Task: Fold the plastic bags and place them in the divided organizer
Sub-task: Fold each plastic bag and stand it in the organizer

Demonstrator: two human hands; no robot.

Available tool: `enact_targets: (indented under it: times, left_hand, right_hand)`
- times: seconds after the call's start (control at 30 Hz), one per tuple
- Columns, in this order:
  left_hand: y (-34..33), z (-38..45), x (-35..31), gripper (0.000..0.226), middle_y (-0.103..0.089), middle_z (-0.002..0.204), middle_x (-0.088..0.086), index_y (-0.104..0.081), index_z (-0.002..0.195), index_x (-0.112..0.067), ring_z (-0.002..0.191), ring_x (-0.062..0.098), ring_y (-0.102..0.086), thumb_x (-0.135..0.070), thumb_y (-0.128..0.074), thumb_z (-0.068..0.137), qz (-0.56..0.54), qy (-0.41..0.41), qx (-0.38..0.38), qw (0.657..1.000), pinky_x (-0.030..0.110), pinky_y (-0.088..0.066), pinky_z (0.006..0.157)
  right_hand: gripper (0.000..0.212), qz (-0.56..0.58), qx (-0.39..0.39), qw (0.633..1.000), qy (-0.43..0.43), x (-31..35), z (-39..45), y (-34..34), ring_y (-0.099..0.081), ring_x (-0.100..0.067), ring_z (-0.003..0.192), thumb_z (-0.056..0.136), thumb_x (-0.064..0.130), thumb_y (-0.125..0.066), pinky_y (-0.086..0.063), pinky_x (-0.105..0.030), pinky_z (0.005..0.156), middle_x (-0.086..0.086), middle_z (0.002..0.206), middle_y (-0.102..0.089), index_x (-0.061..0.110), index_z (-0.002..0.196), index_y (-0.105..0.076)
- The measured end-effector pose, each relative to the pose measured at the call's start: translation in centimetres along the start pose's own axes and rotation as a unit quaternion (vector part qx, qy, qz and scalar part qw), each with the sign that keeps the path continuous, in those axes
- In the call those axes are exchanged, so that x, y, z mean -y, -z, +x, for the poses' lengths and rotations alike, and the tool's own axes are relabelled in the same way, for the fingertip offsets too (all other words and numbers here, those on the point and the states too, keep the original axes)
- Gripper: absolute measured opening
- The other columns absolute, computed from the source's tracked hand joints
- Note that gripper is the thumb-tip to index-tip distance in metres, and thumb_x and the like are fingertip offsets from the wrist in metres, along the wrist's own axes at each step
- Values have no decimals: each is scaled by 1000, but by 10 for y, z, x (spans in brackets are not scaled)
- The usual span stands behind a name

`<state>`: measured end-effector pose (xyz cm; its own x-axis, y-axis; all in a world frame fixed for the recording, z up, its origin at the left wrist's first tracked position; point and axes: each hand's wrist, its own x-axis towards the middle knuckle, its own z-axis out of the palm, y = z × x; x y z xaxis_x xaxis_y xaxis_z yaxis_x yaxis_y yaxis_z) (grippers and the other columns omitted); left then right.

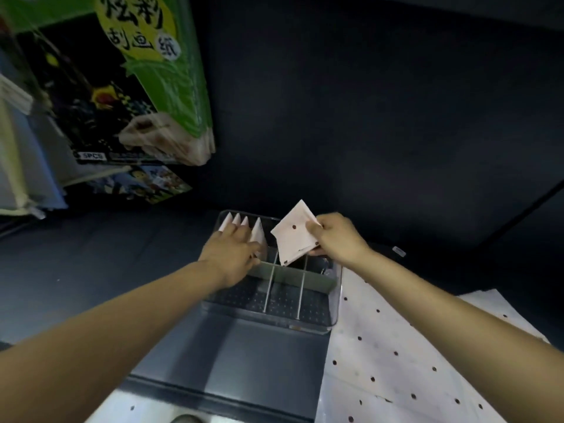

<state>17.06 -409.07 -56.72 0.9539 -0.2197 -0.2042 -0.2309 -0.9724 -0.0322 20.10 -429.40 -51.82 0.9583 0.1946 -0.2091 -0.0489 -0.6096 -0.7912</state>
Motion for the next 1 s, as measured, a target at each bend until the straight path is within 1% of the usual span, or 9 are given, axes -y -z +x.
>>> enact_targets:
  times: [0.07,0.13,0.2,0.4,0.5,0.6,0.77,0.9,1.0]
  left_hand:
    - [-6,4,6,40,-20,154,6,-45,135,-35,141,30,-10,-43,-37,97,-1,8,12,1000,42,-24,108]
    - [-8,7,11,40,-34,147,4,-50,133,-29,134,27,-22,-41,-36,97,-5,27,6,1000,39,-28,102]
    - [-9,10,18,39,-46,136,1,-55,128,-26,125,24,-31,-39,-34,97,-18,45,-17,999,37,-30,98]
    - [-15,1,39,38,-57,125,-3,-51,132,-30,120,21,-36,-38,-37,98,-98,44,-34,994,35,-32,97]
    - [-12,-2,41,30,-56,121,2,-56,123,-23,111,22,-43,-26,-41,97,-154,41,-107,981,34,-36,91]
    - [-10,-4,40,38,-49,128,2,-50,129,-21,112,23,-41,-16,-45,92,-155,28,-166,974,34,-38,91]
    - [-16,-4,44,47,-28,149,-10,-40,138,-30,131,19,-25,-19,-44,93,-22,-31,-88,995,33,-27,102]
    - [-13,-5,40,45,-17,156,-4,-35,142,-24,139,23,-15,-32,-37,97,43,-31,-30,998,37,-18,110]
    - [-6,-8,32,48,-10,158,-2,-32,144,-23,142,26,-9,-33,-37,98,78,-54,-22,995,39,-13,113]
  right_hand:
    - [31,-75,-34,997,16,5,16,-20,-66,-28,81,97,19,-42,-57,-43,70,-19,96,-67,-4,92,-63]
    - [31,-171,-59,983,36,10,27,-37,-60,-26,78,98,19,-40,-47,-33,63,-20,98,-66,-1,91,-62]
    - [29,-233,-62,970,37,14,36,-54,-60,-29,83,98,17,-39,-41,-30,63,-20,101,-65,0,96,-62]
    - [23,-317,-22,948,10,26,49,-101,-62,-32,98,93,6,-45,-47,-33,71,-17,109,-64,2,108,-62]
    - [25,-277,40,960,18,29,48,-120,-62,-30,96,95,16,-41,-49,-35,75,-14,106,-65,6,102,-63]
    - [31,-221,73,972,25,28,44,-130,-60,-32,97,96,19,-33,-47,-36,77,-15,109,-64,11,106,-61]
    - [35,-243,125,959,71,17,31,-129,-57,-34,108,99,18,-33,-47,-37,90,-18,121,-61,8,124,-56]
    - [34,-196,52,966,158,-7,-8,-103,-51,-26,118,98,16,-41,-36,-28,100,-11,129,-58,10,129,-55]
    - [31,-170,-16,968,185,-45,-52,-62,-51,-20,116,96,16,-48,-32,-20,95,-5,123,-61,12,125,-58]
